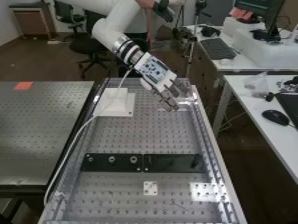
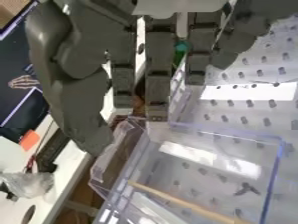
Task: Grab the chopstick and place it in the clear container
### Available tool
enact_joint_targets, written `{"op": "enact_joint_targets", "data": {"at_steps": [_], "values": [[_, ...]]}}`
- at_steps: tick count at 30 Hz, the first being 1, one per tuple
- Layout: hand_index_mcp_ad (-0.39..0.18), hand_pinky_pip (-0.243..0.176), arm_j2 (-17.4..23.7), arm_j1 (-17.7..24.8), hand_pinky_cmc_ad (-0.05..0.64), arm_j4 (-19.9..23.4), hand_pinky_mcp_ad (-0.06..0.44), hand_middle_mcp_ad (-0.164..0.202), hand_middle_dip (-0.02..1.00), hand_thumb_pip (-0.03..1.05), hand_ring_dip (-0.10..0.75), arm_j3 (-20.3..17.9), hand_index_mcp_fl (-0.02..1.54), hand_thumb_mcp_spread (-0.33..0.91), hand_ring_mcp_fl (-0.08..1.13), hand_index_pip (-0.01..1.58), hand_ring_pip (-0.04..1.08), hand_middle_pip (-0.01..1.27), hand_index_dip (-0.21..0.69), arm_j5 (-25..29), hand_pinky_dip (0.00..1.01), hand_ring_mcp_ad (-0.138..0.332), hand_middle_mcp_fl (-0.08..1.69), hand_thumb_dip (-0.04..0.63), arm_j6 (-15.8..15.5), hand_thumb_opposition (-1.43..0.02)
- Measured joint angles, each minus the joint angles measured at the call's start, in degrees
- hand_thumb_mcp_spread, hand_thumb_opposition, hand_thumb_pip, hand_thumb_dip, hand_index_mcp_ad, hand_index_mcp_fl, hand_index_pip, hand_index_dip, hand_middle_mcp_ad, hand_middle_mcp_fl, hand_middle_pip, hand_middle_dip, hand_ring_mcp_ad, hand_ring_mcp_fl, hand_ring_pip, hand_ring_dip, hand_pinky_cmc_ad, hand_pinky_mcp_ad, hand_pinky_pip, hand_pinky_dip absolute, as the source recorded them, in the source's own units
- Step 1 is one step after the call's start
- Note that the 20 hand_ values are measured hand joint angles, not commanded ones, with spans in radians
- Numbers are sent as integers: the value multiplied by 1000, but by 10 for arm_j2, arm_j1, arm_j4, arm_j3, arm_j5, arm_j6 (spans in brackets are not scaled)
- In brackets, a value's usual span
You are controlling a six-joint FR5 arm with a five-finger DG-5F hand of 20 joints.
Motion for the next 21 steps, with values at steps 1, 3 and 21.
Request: {"op": "enact_joint_targets", "data": {"at_steps": [1,3,21], "values": [[-120,-33,1,0,339,2,150,24,641,494,407,-1,588,485,188,87,77,106,363,1,155,152,682,339,-1,-834],[-120,-56,10,-1,347,16,148,24,641,490,393,-8,487,442,141,72,72,93,367,3,152,152,600,319,-8,-822],[-126,-59,195,-39,349,276,148,42,456,485,278,-170,298,288,16,51,84,87,400,-100,183,185,293,131,-406,-651]]}}
